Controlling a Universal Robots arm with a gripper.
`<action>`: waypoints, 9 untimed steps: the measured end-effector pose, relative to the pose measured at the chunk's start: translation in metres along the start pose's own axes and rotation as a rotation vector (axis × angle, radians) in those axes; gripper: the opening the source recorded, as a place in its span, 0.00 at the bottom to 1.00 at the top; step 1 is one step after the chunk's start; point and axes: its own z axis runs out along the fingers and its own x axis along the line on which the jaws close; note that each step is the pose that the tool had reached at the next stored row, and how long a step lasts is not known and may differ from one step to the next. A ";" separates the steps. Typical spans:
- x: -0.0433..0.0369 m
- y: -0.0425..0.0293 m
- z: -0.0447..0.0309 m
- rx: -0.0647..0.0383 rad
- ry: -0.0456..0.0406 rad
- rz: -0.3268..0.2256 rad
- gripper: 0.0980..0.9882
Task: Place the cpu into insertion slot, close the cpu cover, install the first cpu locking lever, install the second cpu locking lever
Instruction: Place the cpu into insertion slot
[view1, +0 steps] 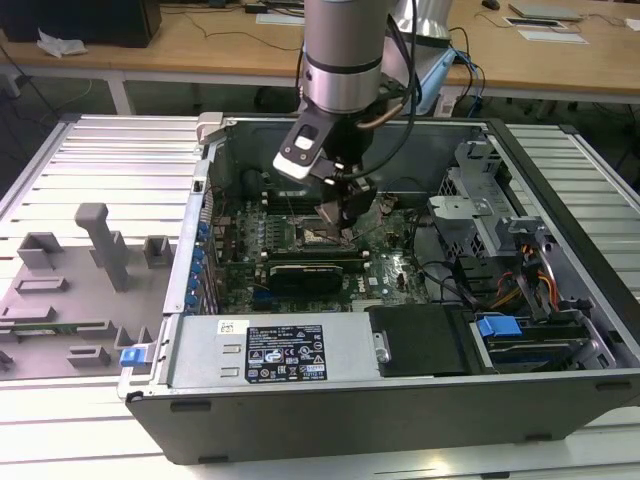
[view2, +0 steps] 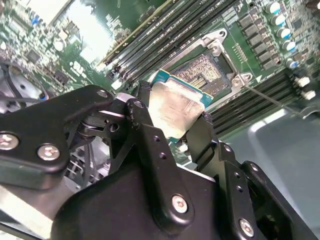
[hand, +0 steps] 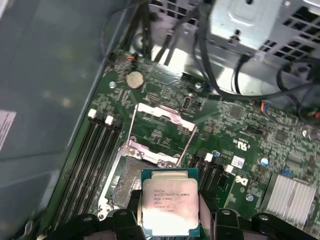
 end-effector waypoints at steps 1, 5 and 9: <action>0.0000 0.0000 0.0004 0.000 -0.0013 0.016 0.50; 0.0000 -0.0002 0.0021 -0.001 -0.0067 0.074 0.50; -0.0001 -0.0003 0.0034 -0.002 -0.0123 0.135 0.50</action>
